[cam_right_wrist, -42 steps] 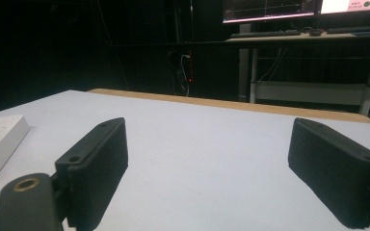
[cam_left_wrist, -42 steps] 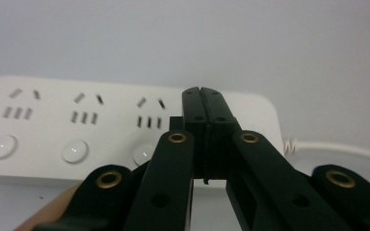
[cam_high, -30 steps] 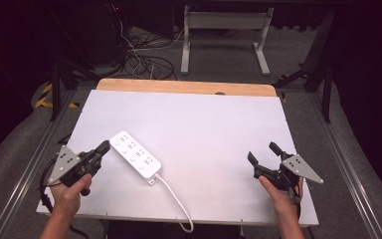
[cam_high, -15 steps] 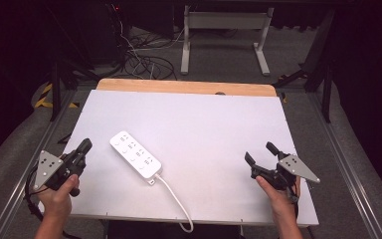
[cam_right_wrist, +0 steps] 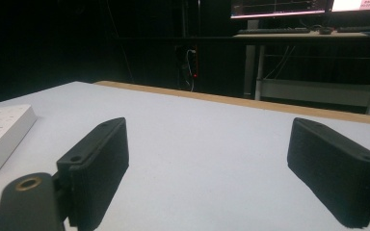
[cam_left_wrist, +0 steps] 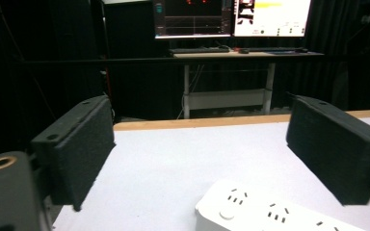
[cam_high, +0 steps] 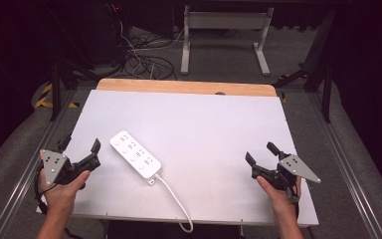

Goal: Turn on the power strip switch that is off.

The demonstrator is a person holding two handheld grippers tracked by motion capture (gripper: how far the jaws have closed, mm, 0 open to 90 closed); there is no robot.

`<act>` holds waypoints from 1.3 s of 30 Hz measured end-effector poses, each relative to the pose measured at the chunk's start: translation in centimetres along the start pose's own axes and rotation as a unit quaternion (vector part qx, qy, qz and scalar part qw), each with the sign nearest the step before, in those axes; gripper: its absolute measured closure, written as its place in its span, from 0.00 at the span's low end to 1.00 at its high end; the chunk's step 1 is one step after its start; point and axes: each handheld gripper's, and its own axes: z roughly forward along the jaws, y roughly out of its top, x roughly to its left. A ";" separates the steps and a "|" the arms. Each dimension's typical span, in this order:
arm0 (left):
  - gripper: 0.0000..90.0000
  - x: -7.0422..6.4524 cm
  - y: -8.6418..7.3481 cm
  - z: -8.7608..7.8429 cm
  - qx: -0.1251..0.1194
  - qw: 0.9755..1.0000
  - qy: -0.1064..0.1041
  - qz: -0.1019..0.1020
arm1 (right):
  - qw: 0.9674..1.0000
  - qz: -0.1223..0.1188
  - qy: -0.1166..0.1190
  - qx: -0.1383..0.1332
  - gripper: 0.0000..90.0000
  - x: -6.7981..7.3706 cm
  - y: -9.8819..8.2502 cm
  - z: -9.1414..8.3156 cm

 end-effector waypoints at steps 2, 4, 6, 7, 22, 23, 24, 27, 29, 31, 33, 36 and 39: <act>0.09 0.1 -0.1 0.0 0.002 1.000 -0.001 -0.002 | 1.000 -0.001 0.000 0.001 0.17 0.0 0.0 0.0; 0.05 0.1 -0.1 0.0 -0.001 1.000 0.000 -0.003 | 1.000 0.000 0.001 0.001 0.17 0.0 0.0 0.0; 0.01 0.2 -0.1 0.1 -0.004 1.000 0.008 -0.003 | 1.000 0.000 0.001 0.001 0.17 0.0 0.0 0.0; 0.00 0.2 -0.1 0.1 -0.003 1.000 0.009 -0.005 | 1.000 0.000 0.000 0.001 0.17 0.0 0.0 0.0; 0.00 0.0 -0.4 0.2 0.006 1.000 0.003 0.004 | 1.000 0.000 0.003 -0.004 0.17 0.0 0.1 0.0; 0.00 0.0 -0.5 0.2 0.008 1.000 0.004 0.006 | 1.000 -0.003 0.003 -0.003 0.17 0.0 0.1 0.0; 0.01 0.0 -0.5 0.2 0.008 1.000 0.003 0.006 | 1.000 -0.003 0.003 -0.003 0.17 0.0 0.1 0.1; 0.01 0.1 -0.6 0.3 0.007 1.000 0.005 0.010 | 1.000 -0.001 0.003 -0.003 0.17 0.0 0.1 0.0; 0.01 0.1 -0.6 0.3 0.007 1.000 0.005 0.009 | 1.000 0.001 0.002 -0.003 0.17 0.1 0.2 0.0; 0.00 0.0 -0.6 0.3 0.009 1.000 0.004 0.008 | 1.000 -0.001 0.003 -0.002 0.17 0.1 0.1 0.0; 0.01 0.0 -0.5 0.3 0.011 1.000 0.006 0.009 | 1.000 -0.002 0.001 -0.003 0.17 0.0 0.1 -0.1; 0.01 0.0 -0.6 0.3 0.014 1.000 0.001 0.011 | 1.000 0.000 0.000 -0.004 0.17 0.1 0.2 -0.2; 0.00 -0.1 -0.5 0.4 0.014 1.000 -0.002 0.013 | 1.000 0.000 -0.001 -0.004 0.15 0.0 0.2 -0.2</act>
